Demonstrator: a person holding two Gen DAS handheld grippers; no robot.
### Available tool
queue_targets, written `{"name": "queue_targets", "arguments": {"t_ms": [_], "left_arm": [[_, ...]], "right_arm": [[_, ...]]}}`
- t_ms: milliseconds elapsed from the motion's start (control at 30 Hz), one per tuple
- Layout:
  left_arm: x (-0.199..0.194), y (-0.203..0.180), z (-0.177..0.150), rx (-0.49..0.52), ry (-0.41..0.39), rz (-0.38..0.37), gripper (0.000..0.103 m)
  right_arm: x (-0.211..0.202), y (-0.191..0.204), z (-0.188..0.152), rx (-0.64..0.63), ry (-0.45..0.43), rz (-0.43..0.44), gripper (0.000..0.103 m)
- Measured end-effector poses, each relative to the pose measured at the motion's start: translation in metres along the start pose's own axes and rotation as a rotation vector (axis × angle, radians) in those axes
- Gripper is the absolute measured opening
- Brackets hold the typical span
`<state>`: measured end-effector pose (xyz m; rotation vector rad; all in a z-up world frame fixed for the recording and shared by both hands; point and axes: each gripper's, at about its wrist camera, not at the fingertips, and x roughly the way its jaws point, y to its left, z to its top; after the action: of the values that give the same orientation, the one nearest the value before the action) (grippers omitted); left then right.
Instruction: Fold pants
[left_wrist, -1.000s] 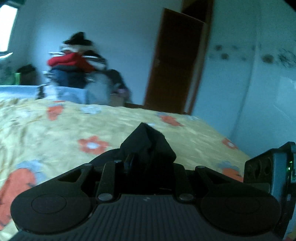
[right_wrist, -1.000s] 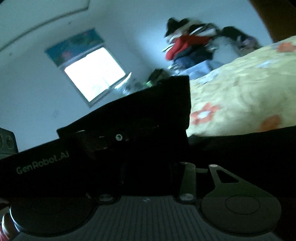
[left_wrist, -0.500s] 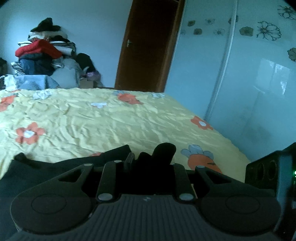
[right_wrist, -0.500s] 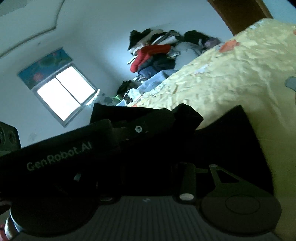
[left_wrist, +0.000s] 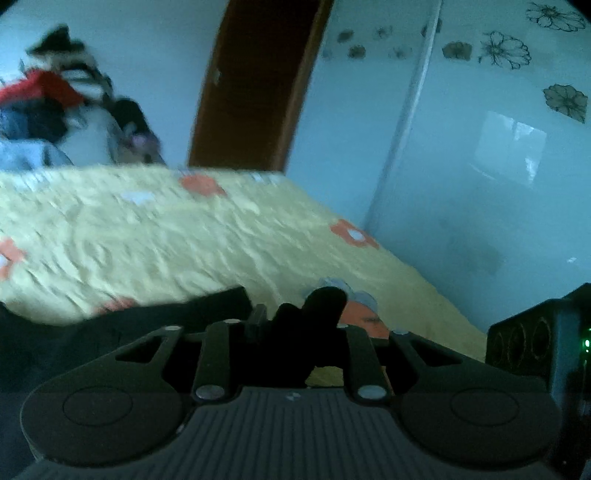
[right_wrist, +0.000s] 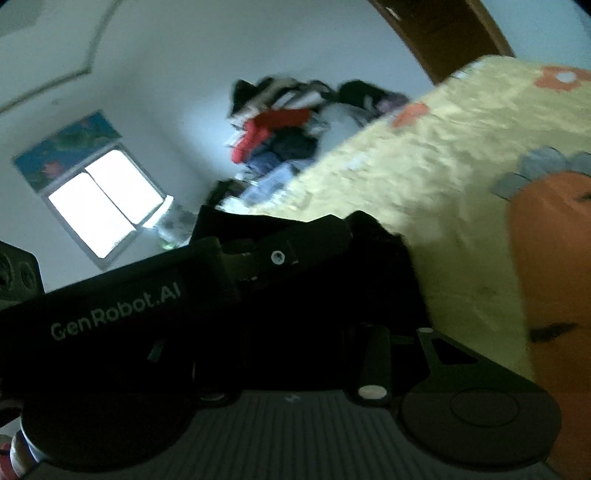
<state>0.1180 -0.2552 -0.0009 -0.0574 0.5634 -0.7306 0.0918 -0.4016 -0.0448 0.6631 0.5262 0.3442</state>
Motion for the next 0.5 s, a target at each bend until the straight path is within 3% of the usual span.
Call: {"name": "queue_targets", "arguments": {"t_ms": [100, 167, 233, 267, 333, 433, 500], "left_arm": [[0.008, -0.002, -0.006, -0.008, 0.055, -0.022, 0.037], [0.003, -0.002, -0.007, -0.009, 0.065, -0.046, 0.051], [-0.008, 0.004, -0.004, -0.026, 0.048, -0.056, 0.074], [-0.017, 0.010, -0.002, -0.037, 0.024, -0.041, 0.078], [-0.033, 0.026, 0.004, -0.049, -0.024, 0.016, 0.089], [-0.053, 0.061, 0.013, -0.082, -0.050, 0.175, 0.090], [-0.064, 0.090, 0.016, -0.120, -0.056, 0.264, 0.090]], "right_arm": [[-0.004, -0.007, -0.002, -0.013, 0.050, -0.049, 0.044], [-0.013, -0.006, -0.004, -0.068, 0.053, -0.097, 0.054], [-0.023, -0.003, -0.004, -0.129, 0.047, -0.144, 0.065], [-0.028, -0.004, -0.002, -0.155, 0.041, -0.186, 0.067], [-0.034, -0.005, 0.001, -0.197, 0.021, -0.256, 0.070], [-0.044, -0.002, 0.013, -0.234, -0.077, -0.391, 0.070], [-0.048, 0.002, 0.024, -0.228, -0.141, -0.390, 0.072]]}}
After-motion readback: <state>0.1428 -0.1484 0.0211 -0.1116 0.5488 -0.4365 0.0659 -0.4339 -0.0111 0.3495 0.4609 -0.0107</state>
